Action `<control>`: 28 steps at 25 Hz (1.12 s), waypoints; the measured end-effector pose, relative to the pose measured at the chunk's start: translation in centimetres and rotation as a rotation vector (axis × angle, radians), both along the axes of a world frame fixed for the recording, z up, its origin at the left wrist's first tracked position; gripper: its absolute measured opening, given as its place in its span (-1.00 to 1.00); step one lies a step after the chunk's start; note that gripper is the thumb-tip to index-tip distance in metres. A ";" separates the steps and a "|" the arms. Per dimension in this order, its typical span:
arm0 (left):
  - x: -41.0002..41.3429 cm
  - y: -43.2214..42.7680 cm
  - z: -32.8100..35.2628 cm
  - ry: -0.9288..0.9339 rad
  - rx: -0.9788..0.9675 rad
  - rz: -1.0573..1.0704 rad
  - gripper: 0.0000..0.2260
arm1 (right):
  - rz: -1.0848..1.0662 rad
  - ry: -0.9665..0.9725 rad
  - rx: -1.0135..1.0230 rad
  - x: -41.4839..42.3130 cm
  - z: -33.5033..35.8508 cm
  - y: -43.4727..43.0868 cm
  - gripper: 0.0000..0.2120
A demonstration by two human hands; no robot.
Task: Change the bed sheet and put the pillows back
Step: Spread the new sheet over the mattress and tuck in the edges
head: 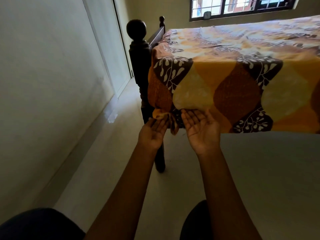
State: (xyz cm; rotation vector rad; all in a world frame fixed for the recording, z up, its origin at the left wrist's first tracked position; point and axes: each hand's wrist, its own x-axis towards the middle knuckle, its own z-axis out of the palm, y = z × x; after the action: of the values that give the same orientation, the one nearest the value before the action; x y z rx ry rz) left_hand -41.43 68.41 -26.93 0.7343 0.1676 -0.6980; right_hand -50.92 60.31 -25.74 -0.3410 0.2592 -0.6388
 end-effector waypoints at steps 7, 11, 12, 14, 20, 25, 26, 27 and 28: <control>-0.3 -1.8 1.6 0.012 -0.366 -0.095 -0.16 | -0.010 -0.043 -0.003 0.0 0.3 0.5 -0.45; 1.1 -3.6 2.3 -0.009 -0.278 -0.132 -0.16 | -0.018 -0.090 -0.002 0.1 0.6 0.2 -0.44; 1.0 -3.2 2.0 -0.018 -0.241 -0.126 -0.21 | -0.016 -0.083 -0.003 0.1 0.5 0.1 -0.42; -0.3 -1.2 0.6 -0.032 -0.205 -0.090 -0.32 | -0.004 -0.070 -0.017 -0.1 0.2 -0.1 -0.39; -1.9 0.9 0.2 0.009 -0.391 -0.063 -0.26 | 0.008 -0.065 -0.037 -0.3 -0.1 -0.1 -0.30; -1.4 -2.2 1.4 0.026 -0.365 -0.122 -0.13 | 0.032 -0.077 -0.060 -0.4 -0.6 -0.6 -0.21; -1.2 -2.9 1.6 0.009 -0.383 -0.128 -0.11 | 0.032 -0.065 -0.070 -0.4 -0.8 -0.8 -0.24; -0.9 -3.6 1.7 -0.009 -0.417 -0.128 -0.10 | 0.032 -0.044 -0.082 -0.4 -1.0 -1.0 -0.30; -0.7 -4.2 1.7 -0.029 -0.456 -0.123 -0.12 | 0.024 -0.009 -0.090 -0.5 -1.4 -1.3 -0.34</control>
State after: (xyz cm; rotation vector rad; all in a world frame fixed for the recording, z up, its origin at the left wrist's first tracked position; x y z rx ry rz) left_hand -42.10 64.25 -25.25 0.3190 -0.0645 -0.8066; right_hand -51.41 58.97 -27.16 -0.4267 0.2180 -0.6296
